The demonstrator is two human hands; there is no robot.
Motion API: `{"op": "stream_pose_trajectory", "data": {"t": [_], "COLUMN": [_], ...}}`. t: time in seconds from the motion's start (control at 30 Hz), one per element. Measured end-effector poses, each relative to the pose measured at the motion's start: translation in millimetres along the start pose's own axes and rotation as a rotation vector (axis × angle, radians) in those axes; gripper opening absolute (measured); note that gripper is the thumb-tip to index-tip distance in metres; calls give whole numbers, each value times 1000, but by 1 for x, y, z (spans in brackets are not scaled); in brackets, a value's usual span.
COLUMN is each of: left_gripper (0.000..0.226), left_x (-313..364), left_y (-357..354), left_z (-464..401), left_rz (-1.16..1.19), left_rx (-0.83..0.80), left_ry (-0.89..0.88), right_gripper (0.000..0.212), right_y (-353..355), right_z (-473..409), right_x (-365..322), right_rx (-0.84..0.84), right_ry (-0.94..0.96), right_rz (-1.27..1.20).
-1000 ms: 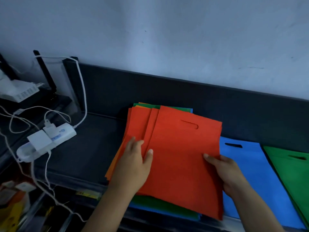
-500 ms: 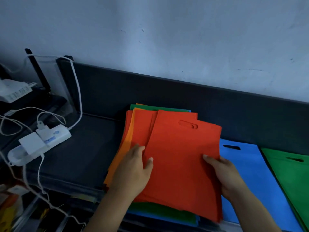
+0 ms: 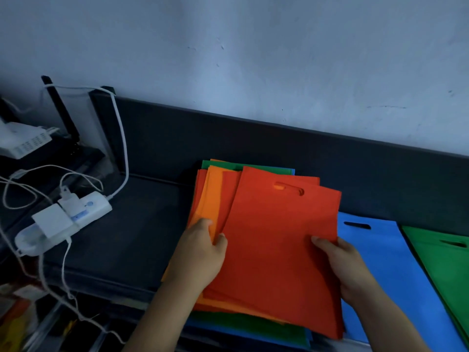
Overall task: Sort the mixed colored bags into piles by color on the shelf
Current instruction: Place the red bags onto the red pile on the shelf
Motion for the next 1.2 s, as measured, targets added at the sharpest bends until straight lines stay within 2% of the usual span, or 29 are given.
{"op": "stream_pose_trajectory", "data": {"t": [0.1, 0.23, 0.37, 0.47, 0.5, 0.6, 0.67, 0.73, 0.87, 1.03, 1.13, 1.2], "left_gripper": [54, 48, 58, 70, 66, 28, 28, 40, 53, 51, 60, 50], "left_x": [1, 8, 28, 48, 58, 82, 97, 112, 149, 208, 254, 288], "left_y": [-4, -5, -11, -25, -32, -50, -67, -86, -133, -195, -246, -284], "left_z": [0, -5, -13, -19, -18, -9, -6, -2, 16, 47, 78, 103], "left_rz": [-85, -128, -106, 143, 255, 631, 750, 746, 689, 664, 604, 597], "left_rx": [-7, 14, 40, -79, -144, -325, -434, -480, -497, -418, -424, -445], "left_ry": [-52, -18, -6, -18, 3, 72, 36, -25, -117, -143, -125, -165], "right_gripper": [14, 15, 24, 28, 28, 29, 31, 29, 26, 24, 20, 16], "right_y": [-1, 13, 33, 48, 56, 83, 103, 122, 177, 266, 340, 397], "right_z": [0, -4, 5, 19, 24, 36, 44, 50, 60, 71, 79, 88], "right_x": [-1, -1, -6, -17, -21, -26, -26, -26, -24, -21, -14, -7], "right_rx": [-2, 118, 89, 20, 10, -7, -23, -30, 73, 193, 292, 346], "right_ry": [58, 176, 151, 155, 162, 150, 113, 96, 80, 103, 83, 63], "right_rz": [33, 135, -28, -107, -113, -98, -42, 16, -5, -1, -3, -1]}}
Point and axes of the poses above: each hand's wrist, its own z-axis away from the middle knuckle, its own y-axis out of the back of the hand, x = y × z, the point moved 4 cm from there along -z, towards the middle knuckle, and after that the axes turned 1 degree about y, right-handed, at the moved point
